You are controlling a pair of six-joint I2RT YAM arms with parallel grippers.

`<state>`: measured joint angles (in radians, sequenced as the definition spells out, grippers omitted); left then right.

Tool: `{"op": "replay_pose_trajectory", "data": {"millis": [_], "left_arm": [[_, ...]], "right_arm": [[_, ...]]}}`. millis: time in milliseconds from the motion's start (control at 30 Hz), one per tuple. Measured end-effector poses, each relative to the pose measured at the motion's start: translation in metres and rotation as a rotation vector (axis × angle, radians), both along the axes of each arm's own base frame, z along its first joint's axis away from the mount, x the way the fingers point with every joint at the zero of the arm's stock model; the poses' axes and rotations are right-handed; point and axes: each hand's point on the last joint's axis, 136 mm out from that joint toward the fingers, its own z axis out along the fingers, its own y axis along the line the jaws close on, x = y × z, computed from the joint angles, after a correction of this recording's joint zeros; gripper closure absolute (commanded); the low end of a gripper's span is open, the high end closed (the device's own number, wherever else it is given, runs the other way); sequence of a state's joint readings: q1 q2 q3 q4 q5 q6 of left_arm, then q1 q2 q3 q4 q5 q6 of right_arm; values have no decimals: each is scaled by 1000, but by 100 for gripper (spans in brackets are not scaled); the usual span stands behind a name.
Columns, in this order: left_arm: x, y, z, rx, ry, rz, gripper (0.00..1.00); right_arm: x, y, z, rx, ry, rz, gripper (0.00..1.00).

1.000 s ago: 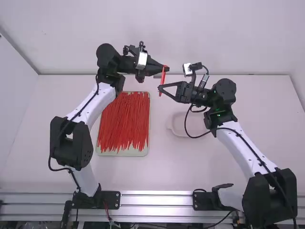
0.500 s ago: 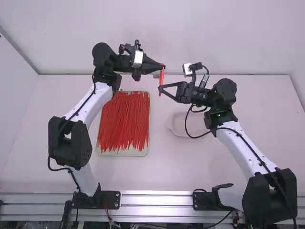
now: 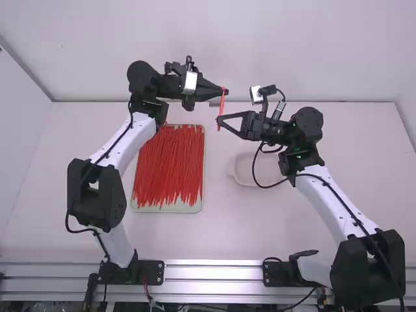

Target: Fasten the cable tie

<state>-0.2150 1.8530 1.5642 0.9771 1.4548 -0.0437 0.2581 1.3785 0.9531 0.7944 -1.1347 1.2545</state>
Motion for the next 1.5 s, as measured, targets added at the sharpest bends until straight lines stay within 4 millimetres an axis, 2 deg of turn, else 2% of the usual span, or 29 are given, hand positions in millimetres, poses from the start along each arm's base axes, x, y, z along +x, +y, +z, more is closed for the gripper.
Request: {"op": "replay_pose_trajectory", "data": {"millis": [1100,1300,1500], "left_arm": [[-9,-2,-8,41,40,-60,98],[-18,-11,-8,48,47,-94,98],[-18,-15,-8,46,83,-91,98]], "right_arm": [[4,-4,1,2,-9,-18,100],[6,-6,8,5,-37,-32,100],[10,-15,15,4,-65,-45,100]]}}
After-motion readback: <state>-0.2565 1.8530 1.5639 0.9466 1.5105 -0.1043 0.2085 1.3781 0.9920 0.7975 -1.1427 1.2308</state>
